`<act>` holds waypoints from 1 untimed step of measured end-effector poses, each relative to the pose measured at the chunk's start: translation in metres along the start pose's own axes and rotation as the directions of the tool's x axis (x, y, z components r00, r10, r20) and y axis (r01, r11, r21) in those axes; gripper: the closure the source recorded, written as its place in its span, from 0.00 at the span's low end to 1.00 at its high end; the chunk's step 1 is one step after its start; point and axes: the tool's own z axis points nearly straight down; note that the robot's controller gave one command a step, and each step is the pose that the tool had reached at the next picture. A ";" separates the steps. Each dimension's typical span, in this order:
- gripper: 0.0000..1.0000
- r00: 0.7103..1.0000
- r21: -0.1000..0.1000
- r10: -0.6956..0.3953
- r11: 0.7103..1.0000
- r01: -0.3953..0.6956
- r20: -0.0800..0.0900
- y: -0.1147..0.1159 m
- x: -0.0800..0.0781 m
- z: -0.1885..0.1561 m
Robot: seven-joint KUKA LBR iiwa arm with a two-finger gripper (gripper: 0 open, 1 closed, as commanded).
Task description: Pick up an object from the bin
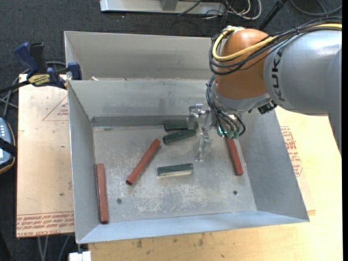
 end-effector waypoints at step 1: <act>0.00 1.000 0.000 0.000 1.000 0.000 0.008 0.000 -0.002 -0.004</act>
Offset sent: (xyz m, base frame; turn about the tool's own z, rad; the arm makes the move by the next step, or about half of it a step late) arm 0.0033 0.0194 -0.0882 0.1040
